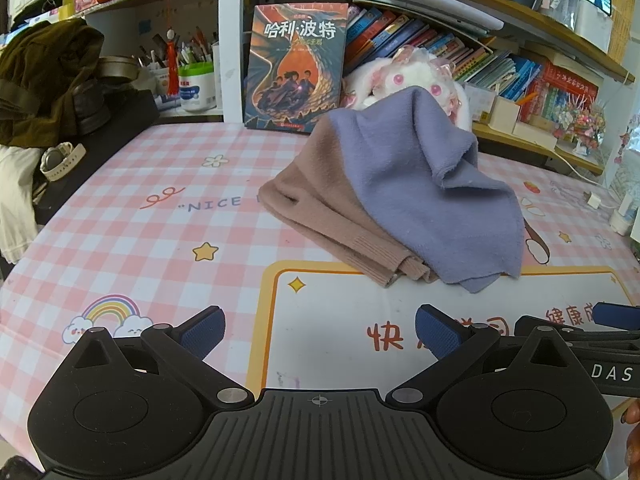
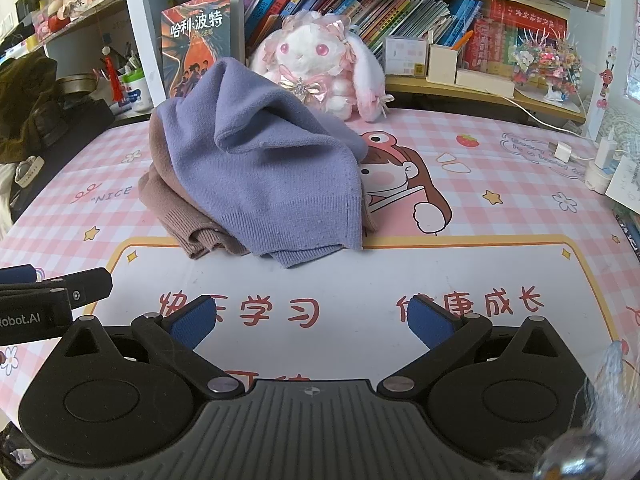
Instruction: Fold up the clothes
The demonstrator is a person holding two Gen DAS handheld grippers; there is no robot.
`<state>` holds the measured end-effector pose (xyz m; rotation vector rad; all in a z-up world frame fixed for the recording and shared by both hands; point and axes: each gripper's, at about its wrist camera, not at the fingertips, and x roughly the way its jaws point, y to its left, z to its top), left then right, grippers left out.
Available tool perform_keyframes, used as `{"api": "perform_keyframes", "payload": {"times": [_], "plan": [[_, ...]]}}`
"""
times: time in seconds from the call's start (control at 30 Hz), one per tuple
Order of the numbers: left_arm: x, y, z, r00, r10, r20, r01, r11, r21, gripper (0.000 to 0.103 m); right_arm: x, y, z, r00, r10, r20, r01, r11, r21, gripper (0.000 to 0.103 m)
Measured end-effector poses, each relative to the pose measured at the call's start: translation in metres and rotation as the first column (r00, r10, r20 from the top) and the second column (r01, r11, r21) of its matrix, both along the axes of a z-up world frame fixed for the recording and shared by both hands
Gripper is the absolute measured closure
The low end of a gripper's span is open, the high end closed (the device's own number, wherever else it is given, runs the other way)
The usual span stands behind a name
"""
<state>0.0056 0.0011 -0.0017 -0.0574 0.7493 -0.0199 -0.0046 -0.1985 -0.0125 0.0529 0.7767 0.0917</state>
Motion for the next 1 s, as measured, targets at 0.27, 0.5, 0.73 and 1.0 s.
{"api": "perform_keyframes", "payload": {"times": [0.27, 0.5, 0.73, 1.0], "plan": [[0.0009, -0.0005, -0.0007, 1.000, 0.002, -0.003, -0.002, 1.000, 0.003, 0.000, 0.0007, -0.0007, -0.0004, 1.000, -0.001, -0.001, 0.001, 1.000, 0.002, 0.000], [0.0013, -0.0008, -0.0006, 1.000, 0.002, -0.008, -0.002, 1.000, 0.005, 0.000, 0.0011, -0.0008, -0.0009, 1.000, -0.003, -0.004, 0.003, 1.000, 0.003, 0.000], [0.0018, -0.0013, -0.0002, 1.000, 0.006, -0.010, -0.006, 1.000, 0.006, 0.000, 0.0018, -0.0012, -0.0010, 1.000, -0.002, -0.006, 0.002, 1.000, 0.006, 0.000], [0.0031, -0.0020, 0.0004, 1.000, 0.007, -0.011, -0.007, 1.000, 0.010, 0.000, 0.0034, -0.0015, -0.0014, 1.000, 0.000, -0.007, 0.001, 1.000, 0.010, 0.000]]}}
